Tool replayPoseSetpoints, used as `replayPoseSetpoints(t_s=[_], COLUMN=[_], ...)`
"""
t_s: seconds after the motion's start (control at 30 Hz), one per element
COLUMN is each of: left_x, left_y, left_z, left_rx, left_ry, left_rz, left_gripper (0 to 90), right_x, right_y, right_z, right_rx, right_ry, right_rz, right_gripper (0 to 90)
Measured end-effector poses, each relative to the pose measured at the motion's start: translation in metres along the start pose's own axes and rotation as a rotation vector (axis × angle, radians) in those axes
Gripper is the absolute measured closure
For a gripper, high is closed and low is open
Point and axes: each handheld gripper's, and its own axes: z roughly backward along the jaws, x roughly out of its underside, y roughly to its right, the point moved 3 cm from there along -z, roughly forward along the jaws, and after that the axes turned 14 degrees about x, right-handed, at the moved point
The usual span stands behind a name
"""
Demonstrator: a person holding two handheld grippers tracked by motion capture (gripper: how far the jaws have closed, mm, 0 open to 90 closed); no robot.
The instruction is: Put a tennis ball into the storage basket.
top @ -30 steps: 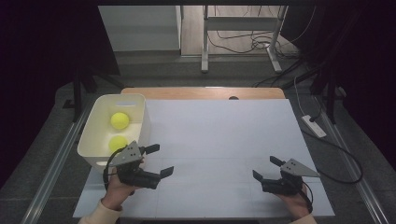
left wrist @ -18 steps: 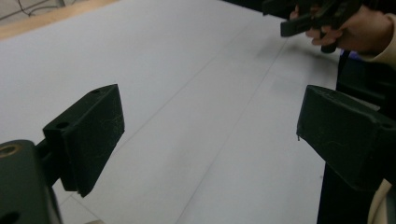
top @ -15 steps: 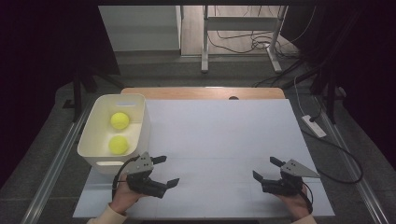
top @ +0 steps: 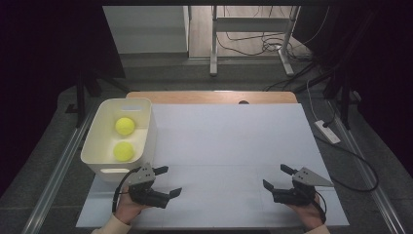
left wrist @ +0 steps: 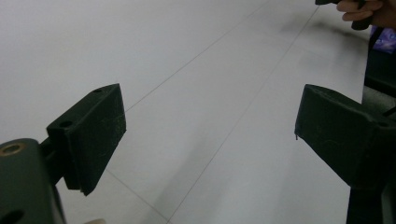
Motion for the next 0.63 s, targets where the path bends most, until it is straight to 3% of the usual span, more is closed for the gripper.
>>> replayPoseSetpoints(t_s=[0.63], left_x=[0.0052], left_y=[-0.0021], left_z=[0.0021], left_rx=[-0.002], left_ry=[0.002], left_rz=[0.009], left_gripper=[9.4], right_x=[0.0007], right_y=[0.0001], right_z=[-0.0004], right_rx=[-0.005], right_ry=[-0.002], right_rz=[0.005], right_gripper=[11.5])
